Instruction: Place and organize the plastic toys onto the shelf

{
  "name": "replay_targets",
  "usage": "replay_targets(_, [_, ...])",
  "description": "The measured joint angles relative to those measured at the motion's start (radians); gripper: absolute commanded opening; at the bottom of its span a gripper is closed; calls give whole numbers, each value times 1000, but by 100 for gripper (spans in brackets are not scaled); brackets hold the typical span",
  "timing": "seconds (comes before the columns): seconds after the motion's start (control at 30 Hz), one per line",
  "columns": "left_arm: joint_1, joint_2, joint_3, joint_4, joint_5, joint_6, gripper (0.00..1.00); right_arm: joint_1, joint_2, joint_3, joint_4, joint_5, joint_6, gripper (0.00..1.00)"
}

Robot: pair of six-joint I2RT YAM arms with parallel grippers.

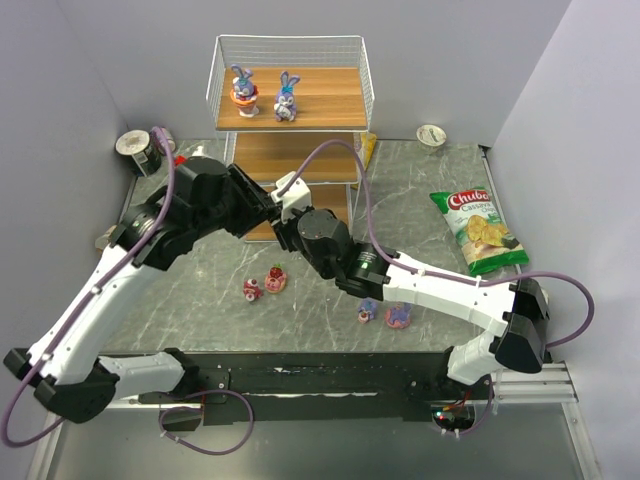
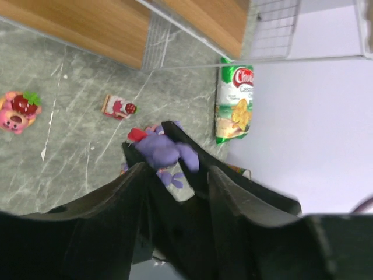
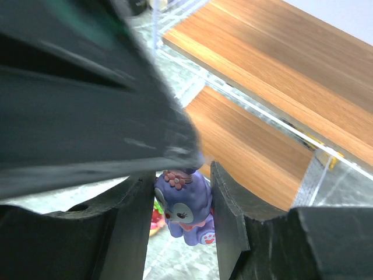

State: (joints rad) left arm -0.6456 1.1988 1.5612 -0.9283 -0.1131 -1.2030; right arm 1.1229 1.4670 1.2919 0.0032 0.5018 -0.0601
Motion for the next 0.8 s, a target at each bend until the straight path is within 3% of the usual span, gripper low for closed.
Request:
replay_targets(0.1, [0, -49, -32, 32, 3, 47, 68, -8, 0, 0, -10, 2, 4, 0])
replay_targets(0.47, [0, -118, -106, 53, -76, 171, 79, -27, -64, 2, -73, -14, 39, 0])
replay_targets(0.67, [0, -234, -201, 101, -158, 245, 94, -97, -126, 114, -113, -49, 40, 0])
replay_targets(0.8, [0, -326, -285, 168, -179, 296, 99, -174, -163, 205, -101, -82, 34, 0])
